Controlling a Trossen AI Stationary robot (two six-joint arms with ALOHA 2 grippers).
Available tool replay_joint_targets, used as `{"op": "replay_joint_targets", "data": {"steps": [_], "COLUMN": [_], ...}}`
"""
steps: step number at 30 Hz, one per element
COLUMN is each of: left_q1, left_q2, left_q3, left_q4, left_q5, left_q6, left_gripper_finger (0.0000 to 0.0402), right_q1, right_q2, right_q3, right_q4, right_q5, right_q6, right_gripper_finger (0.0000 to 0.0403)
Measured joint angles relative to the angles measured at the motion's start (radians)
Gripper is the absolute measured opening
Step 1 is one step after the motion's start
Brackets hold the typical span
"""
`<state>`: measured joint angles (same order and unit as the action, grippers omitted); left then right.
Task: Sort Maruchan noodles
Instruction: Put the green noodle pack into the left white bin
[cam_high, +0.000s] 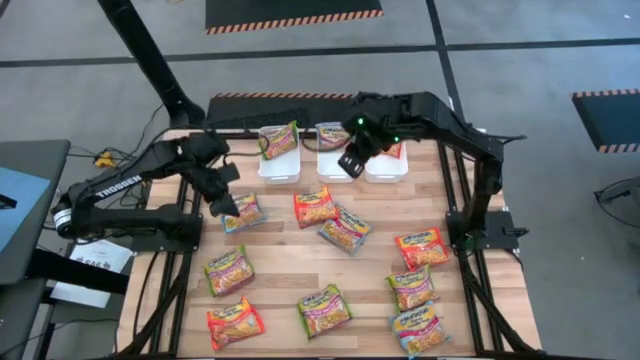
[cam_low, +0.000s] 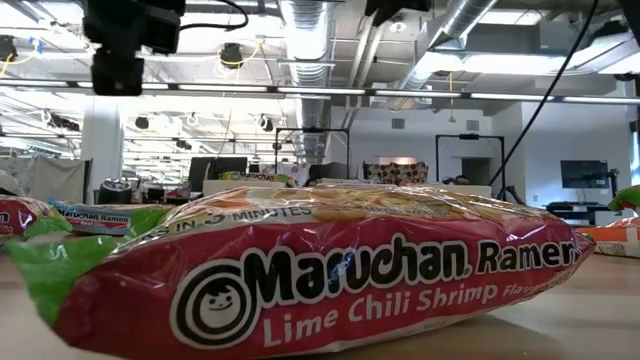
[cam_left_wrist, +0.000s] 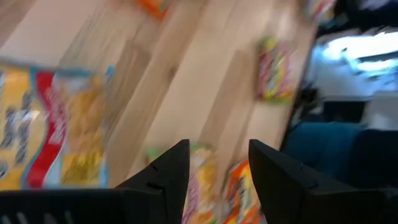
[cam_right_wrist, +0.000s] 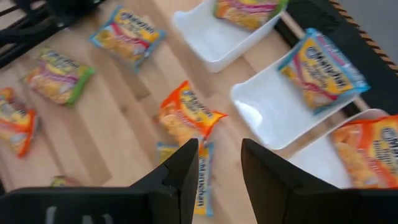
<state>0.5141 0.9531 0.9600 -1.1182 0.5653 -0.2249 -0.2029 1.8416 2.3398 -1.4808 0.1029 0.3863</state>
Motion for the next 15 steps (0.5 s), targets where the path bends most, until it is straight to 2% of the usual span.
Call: {"op": "replay_joint_targets", "data": {"steps": [6,15], "left_q1": [-0.142,-0.36], "left_q2": [0.0,0.0], "left_q3": [0.0,0.0], "left_q4": [-0.058,-0.069], "left_q5": [-0.096,-0.299], "left_q6": [-0.066,-0.296], "left_gripper_finger": [0.0146,0.0145], "right_q1": [0.084,0.199], "right_q2": [0.011,0.011], "right_q3": [-0.001,-0.001], "right_q4": [0.0,0.003], "right_q5": [0.001,0.054], "right_q6": [0.06,0.162], "right_gripper_finger": [0.0145,0.0145]}}
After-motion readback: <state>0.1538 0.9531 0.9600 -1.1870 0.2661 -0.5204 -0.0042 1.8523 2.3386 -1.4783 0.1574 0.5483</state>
